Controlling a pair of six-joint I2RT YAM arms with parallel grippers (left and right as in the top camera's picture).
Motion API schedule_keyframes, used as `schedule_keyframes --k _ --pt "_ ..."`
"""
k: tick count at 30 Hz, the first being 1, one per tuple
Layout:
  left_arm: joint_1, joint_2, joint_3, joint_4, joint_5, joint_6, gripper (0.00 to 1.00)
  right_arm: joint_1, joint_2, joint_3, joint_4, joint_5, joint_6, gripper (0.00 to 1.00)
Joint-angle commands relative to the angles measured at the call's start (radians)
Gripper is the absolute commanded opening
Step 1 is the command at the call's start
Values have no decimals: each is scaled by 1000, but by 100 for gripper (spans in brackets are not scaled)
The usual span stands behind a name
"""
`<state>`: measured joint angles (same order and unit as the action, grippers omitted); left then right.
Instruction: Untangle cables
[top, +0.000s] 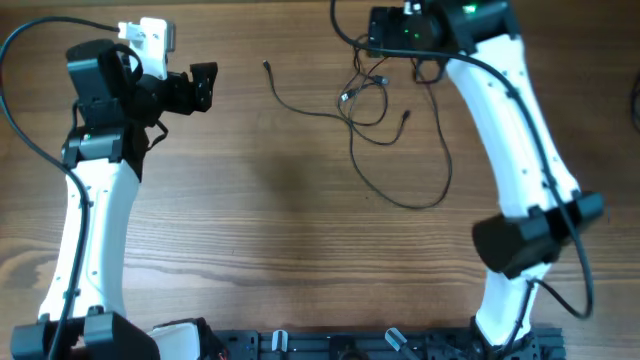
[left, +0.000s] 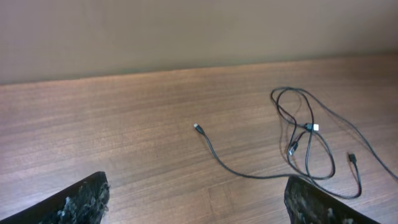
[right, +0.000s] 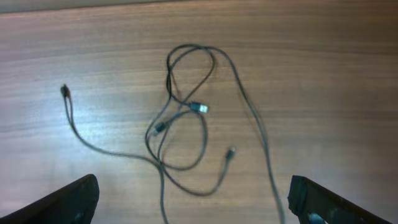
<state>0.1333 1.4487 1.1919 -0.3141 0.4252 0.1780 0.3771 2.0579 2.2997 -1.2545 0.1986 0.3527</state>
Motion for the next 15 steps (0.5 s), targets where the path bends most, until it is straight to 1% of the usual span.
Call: schedule_keyframes --k 1,4,10,15 --pt "6 14 14 11 24 -9 92 33 116 15 57 -18 -19 100" --pt "6 14 14 17 24 -9 93 45 184 15 96 -20 -8 100" --pt "6 14 14 13 34 -9 93 47 310 15 133 -18 68 100" --pt "6 14 14 10 63 -9 94 48 362 15 144 -10 101 100"
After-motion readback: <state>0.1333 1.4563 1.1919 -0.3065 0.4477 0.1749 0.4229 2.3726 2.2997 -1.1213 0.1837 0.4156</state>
